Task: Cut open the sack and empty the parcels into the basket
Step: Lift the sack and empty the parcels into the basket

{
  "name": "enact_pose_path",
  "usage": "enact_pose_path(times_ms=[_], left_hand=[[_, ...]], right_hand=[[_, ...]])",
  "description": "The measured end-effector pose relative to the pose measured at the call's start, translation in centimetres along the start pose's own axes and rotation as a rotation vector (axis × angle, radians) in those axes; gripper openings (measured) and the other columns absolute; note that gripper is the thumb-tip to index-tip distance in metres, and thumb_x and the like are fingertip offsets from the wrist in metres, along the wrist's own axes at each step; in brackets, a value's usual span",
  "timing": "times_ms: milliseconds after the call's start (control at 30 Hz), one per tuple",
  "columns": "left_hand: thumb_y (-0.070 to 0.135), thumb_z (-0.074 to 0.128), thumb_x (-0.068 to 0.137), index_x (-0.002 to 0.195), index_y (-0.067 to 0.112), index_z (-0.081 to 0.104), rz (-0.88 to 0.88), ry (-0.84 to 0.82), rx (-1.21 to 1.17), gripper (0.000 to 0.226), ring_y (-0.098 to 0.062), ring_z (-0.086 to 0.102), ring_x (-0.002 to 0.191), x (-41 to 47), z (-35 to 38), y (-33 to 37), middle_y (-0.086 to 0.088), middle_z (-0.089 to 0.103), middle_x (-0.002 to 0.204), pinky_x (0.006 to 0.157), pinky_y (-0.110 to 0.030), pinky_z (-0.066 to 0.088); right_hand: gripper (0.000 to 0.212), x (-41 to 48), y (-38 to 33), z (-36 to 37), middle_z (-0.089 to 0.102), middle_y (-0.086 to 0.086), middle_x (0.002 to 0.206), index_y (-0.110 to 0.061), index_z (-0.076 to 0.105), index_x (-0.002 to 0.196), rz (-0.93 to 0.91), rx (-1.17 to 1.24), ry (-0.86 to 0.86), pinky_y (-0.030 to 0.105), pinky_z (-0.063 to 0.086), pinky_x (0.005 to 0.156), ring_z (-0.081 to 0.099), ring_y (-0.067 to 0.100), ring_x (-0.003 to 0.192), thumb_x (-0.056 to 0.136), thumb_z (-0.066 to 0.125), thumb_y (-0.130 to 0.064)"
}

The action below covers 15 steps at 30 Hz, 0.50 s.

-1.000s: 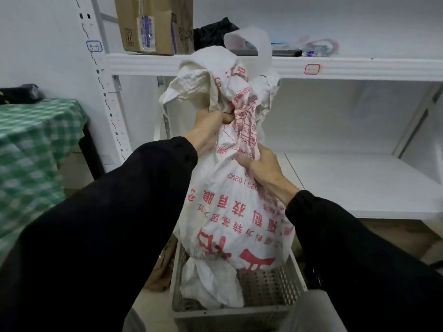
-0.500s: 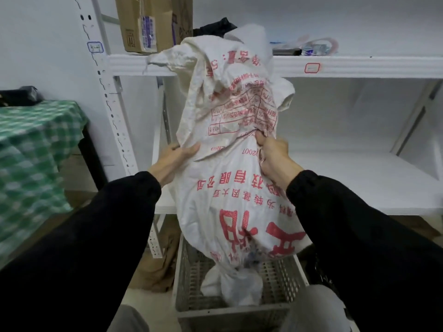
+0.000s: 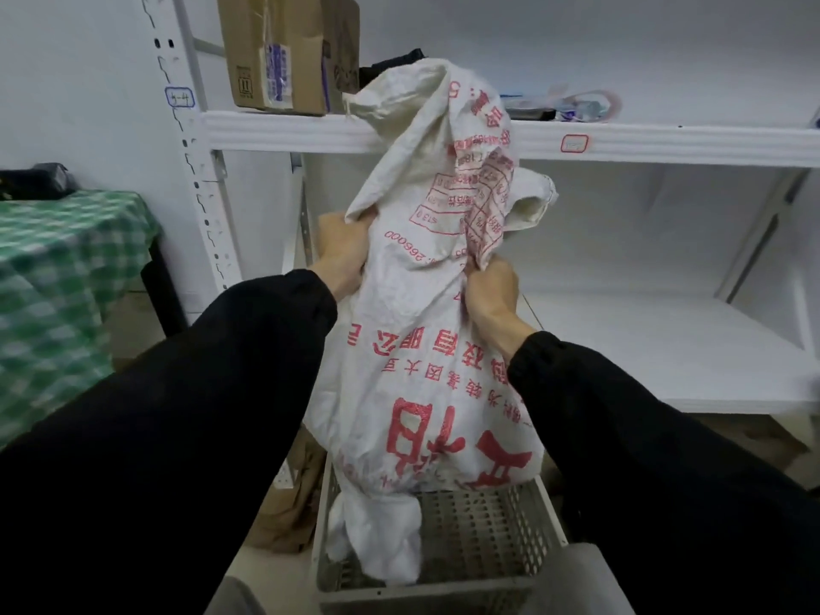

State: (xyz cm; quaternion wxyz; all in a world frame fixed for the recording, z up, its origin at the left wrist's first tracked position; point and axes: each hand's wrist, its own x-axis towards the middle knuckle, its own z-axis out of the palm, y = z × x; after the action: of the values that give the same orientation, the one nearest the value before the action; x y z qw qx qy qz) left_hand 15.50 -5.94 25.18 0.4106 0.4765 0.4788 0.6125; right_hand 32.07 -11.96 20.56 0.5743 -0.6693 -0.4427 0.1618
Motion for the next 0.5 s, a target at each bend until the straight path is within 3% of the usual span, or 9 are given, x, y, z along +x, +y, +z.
enact_pose_path(times_ms=[200, 300, 367, 433, 500], left_hand=[[0.025, 0.07, 0.089, 0.069, 0.012, 0.065, 0.007, 0.104, 0.068, 0.025, -0.015, 0.057, 0.069, -0.2, -1.9, -2.2, -0.002, 0.063, 0.074, 0.062, -0.03, 0.047], [0.027, 0.068, 0.092, 0.092, 0.007, 0.071, 0.042, 0.202, 0.075, 0.02, -0.014, 0.057, 0.074, 0.2, -2.7, -0.5, 0.001, 0.061, 0.076, 0.051, -0.02, 0.041], [0.028, 0.067, 0.092, 0.097, 0.004, 0.071, 0.111, 0.152, 0.162, 0.025, -0.015, 0.058, 0.079, 0.4, -2.5, 0.5, 0.0, 0.063, 0.078, 0.051, -0.021, 0.04], [0.026, 0.068, 0.091, 0.095, 0.003, 0.073, 0.143, 0.054, 0.272, 0.025, -0.017, 0.062, 0.083, 0.5, -2.1, 0.5, -0.007, 0.069, 0.083, 0.062, -0.028, 0.049], [0.023, 0.066, 0.092, 0.095, 0.006, 0.073, 0.13, 0.113, 0.235, 0.019, -0.018, 0.062, 0.083, 0.7, -2.0, 0.8, -0.005, 0.066, 0.081, 0.06, -0.03, 0.047]], right_hand=[[0.025, 0.5, -0.2, -1.5, 0.069, 0.006, 0.101, -0.006, 0.068, 0.105, 0.021, 0.099, 0.081, 0.031, 0.047, 0.078, 0.063, 0.027, 0.097, 0.096, 0.058, -0.027], [0.023, 1.0, -1.2, -2.3, 0.065, 0.005, 0.087, -0.007, 0.066, 0.087, 0.052, 0.215, 0.152, 0.029, 0.045, 0.067, 0.063, 0.025, 0.085, 0.094, 0.062, -0.028], [0.021, 1.4, -2.0, -2.9, 0.064, 0.001, 0.082, -0.011, 0.064, 0.083, -0.072, 0.127, 0.028, 0.022, 0.043, 0.06, 0.06, 0.016, 0.074, 0.095, 0.061, -0.027], [0.017, 1.3, -2.7, -3.6, 0.063, -0.003, 0.079, -0.013, 0.064, 0.084, -0.127, 0.062, -0.101, 0.013, 0.039, 0.047, 0.055, 0.007, 0.067, 0.095, 0.061, -0.026], [0.014, 1.9, -2.4, -3.9, 0.064, -0.001, 0.079, -0.013, 0.067, 0.085, -0.12, 0.07, -0.026, 0.011, 0.039, 0.042, 0.059, 0.012, 0.069, 0.095, 0.062, -0.021]])
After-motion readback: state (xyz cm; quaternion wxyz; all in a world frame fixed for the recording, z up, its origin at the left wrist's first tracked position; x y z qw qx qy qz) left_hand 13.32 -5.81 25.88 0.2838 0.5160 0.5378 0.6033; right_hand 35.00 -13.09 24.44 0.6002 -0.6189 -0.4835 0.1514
